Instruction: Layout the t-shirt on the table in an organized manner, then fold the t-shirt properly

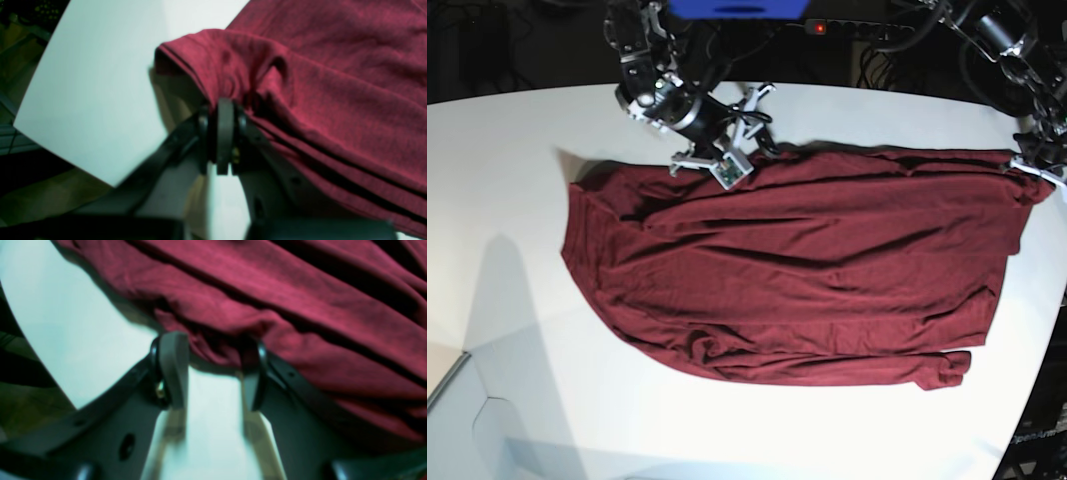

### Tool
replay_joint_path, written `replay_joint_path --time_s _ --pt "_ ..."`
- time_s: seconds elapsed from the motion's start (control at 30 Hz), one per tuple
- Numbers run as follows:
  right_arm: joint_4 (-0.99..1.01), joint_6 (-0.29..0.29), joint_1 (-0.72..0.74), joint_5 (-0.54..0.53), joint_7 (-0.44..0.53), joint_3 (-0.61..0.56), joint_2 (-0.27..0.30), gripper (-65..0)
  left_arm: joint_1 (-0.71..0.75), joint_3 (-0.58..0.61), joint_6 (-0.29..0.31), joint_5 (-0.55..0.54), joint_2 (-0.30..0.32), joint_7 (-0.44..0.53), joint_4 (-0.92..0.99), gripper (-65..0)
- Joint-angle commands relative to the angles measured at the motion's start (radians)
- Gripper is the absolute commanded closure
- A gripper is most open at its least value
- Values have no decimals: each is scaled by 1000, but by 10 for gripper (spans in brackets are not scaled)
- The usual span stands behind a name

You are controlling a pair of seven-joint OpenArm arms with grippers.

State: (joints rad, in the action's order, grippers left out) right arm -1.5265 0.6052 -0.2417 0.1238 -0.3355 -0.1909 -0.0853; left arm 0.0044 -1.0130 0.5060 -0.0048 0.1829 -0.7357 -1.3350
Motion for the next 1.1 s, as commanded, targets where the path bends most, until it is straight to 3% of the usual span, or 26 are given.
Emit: replay_joint_path --time_s 0.0,0.23,0.4,0.43,0.63,0.87,1.07 --pt "-3 -3 18 -14 25 -2 -6 -270 -11 -2 4 -8 20 17 -21 -2" --pt "36 -3 25 -14 25 -3 -5 -237 -25 0 4 -5 22 17 -16 -2" --pt "33 -3 18 -14 25 -3 0 -14 -34 0 4 -4 22 17 -21 -2" --pt "33 -3 17 -14 25 -3 0 0 -40 0 4 -4 22 17 -19 -2" --pt "-72 2 -54 -14 25 -23 26 0 -45 0 4 -8 42 17 -22 -2" --pt "-312 2 -135 -14 25 -104 101 0 -40 -2 6 -8 43 15 -84 -2" --pt "-415 2 -169 -14 23 -111 108 0 -36 -4 6 -8 42 6 -157 -2"
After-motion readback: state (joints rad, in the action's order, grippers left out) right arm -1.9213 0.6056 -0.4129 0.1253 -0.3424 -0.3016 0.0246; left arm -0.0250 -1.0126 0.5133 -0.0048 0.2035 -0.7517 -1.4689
